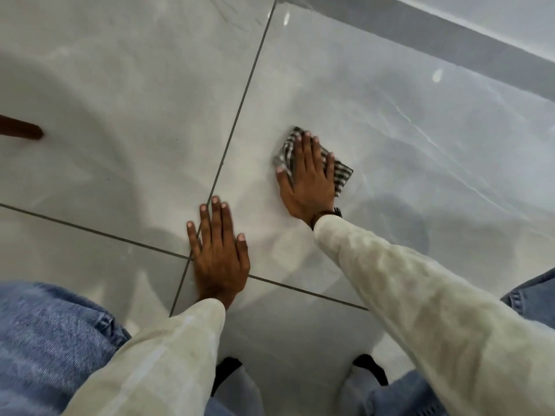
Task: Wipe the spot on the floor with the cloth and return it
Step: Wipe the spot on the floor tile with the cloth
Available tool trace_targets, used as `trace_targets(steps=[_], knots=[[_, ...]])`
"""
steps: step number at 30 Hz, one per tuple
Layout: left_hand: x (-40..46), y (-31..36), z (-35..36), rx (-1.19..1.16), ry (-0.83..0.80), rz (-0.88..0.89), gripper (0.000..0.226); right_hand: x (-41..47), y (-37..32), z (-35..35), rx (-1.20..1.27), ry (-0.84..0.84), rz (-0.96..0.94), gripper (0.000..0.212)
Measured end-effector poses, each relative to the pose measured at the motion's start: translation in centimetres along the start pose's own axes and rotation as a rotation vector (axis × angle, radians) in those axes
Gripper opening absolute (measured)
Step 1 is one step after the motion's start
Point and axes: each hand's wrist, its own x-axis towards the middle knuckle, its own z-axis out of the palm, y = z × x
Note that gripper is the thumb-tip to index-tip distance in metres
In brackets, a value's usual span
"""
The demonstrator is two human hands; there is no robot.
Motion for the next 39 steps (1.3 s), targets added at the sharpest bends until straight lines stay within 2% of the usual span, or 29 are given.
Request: trace_targets(steps=[3,5,6,8,11,13,17,19,21,24,25,27,28,30,34,39], knots=[[0.0,0.0,-0.2,0.004,0.002,0.012,0.071,-5.0,3.0,0.4,-0.126,-0.082,-0.393,0.073],[0.1,0.0,-0.2,0.003,-0.003,0.016,0.071,-6.7,6.8,-0.1,-0.165,-0.118,-0.46,0.074],[0.0,0.0,-0.2,-0.008,-0.008,0.011,0.07,-7.0,8.5,-0.5,-0.145,-0.105,-0.391,0.073],[0.0,-0.1,0.0,-0.021,-0.007,0.005,0.069,-7.9,10.8,-1.2,-0.07,-0.056,-0.126,0.072],[0.1,0.0,0.0,-0.022,-0.004,0.011,0.07,-10.7,9.4,-0.5,0.039,-0.006,0.195,0.071],[-0.1,0.0,0.0,-0.01,-0.012,0.013,0.071,-12.7,6.3,0.6,0.076,-0.017,0.226,0.069],[0.1,-0.1,0.2,0.016,-0.024,0.021,0.071,-13.7,2.2,1.4,0.153,-0.074,-0.002,0.068],[-0.1,-0.1,-0.1,0.014,-0.053,0.019,0.071,-12.4,1.2,1.2,0.255,-0.103,-0.043,0.068],[0.1,0.1,-0.6,0.022,-0.091,0.017,0.071,-10.7,0.2,0.2,0.393,-0.173,0.013,0.065],[1.0,1.3,-3.3,-0.111,-0.317,-0.068,0.071,-8.7,-1.3,-3.7,0.737,-0.282,0.294,0.047],[1.5,2.3,-5.4,-0.268,-0.398,-0.153,0.068,-8.6,-1.9,-5.7,0.879,-0.321,0.408,0.037],[2.3,5.4,-11.2,-0.837,-0.459,-0.456,0.057,-9.0,-3.4,-10.2,1.106,-0.378,0.536,0.019],[2.5,7.1,-14.7,-1.12,-0.445,-0.62,0.053,-9.5,-4.2,-12.9,1.178,-0.39,0.566,0.015],[2.3,9.8,-22.1,-1.426,-0.428,-0.809,0.05,-10.9,-6.1,-19.0,1.26,-0.403,0.597,0.019],[0.1,12.5,-36.6,-1.588,-0.55,-0.835,0.038,-14.5,-10.1,-32.9,1.377,-0.542,0.558,0.028],[-3.7,13.4,-55.7,-1.591,-0.475,-0.859,0.033,-19.7,-14.7,-50.3,1.374,-0.746,0.505,0.041]])
